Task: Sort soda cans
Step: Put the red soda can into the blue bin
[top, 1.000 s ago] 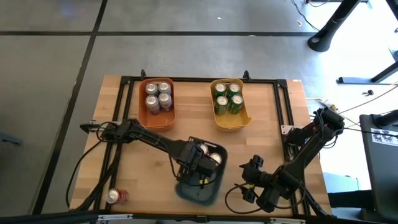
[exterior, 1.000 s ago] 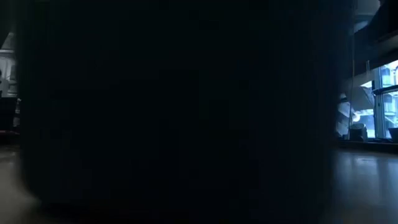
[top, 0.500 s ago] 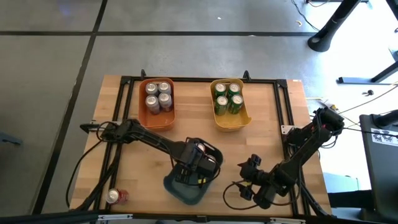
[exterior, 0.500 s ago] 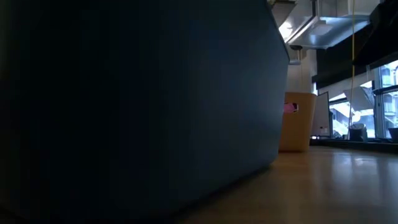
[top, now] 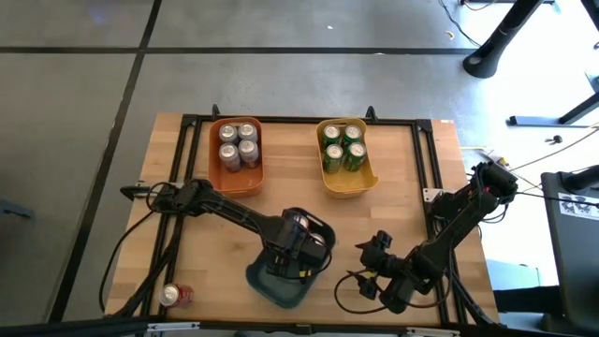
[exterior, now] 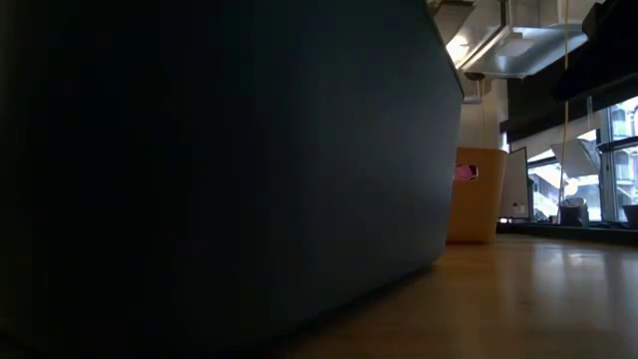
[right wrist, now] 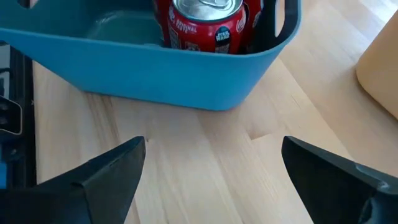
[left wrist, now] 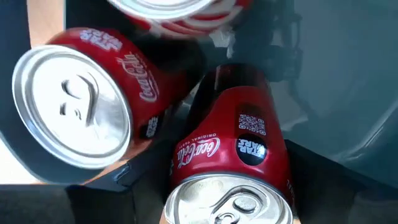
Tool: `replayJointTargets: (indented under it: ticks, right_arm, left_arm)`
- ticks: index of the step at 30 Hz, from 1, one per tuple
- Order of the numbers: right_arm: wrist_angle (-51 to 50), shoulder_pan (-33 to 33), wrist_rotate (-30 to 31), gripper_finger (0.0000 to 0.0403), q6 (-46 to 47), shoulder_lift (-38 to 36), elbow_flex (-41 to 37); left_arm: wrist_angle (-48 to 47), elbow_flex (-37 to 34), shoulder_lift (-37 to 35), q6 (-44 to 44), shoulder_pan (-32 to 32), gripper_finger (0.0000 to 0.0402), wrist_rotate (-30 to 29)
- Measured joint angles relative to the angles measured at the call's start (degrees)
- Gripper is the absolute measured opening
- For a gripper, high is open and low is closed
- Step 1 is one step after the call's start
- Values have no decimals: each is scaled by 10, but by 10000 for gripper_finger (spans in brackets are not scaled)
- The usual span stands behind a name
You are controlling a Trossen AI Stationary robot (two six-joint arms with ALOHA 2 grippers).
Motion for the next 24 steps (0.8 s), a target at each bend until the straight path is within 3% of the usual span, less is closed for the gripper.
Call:
replayJointTargets:
  ticks: [13,24]
  right_arm:
    - [2,0,2,376,-1,0,0]
    - [1,0,2,376,-1,0,0]
  left_arm:
    - [19,5,0,0,0,326,1]
    - [-59,125,-7,-15,-10,329,-4]
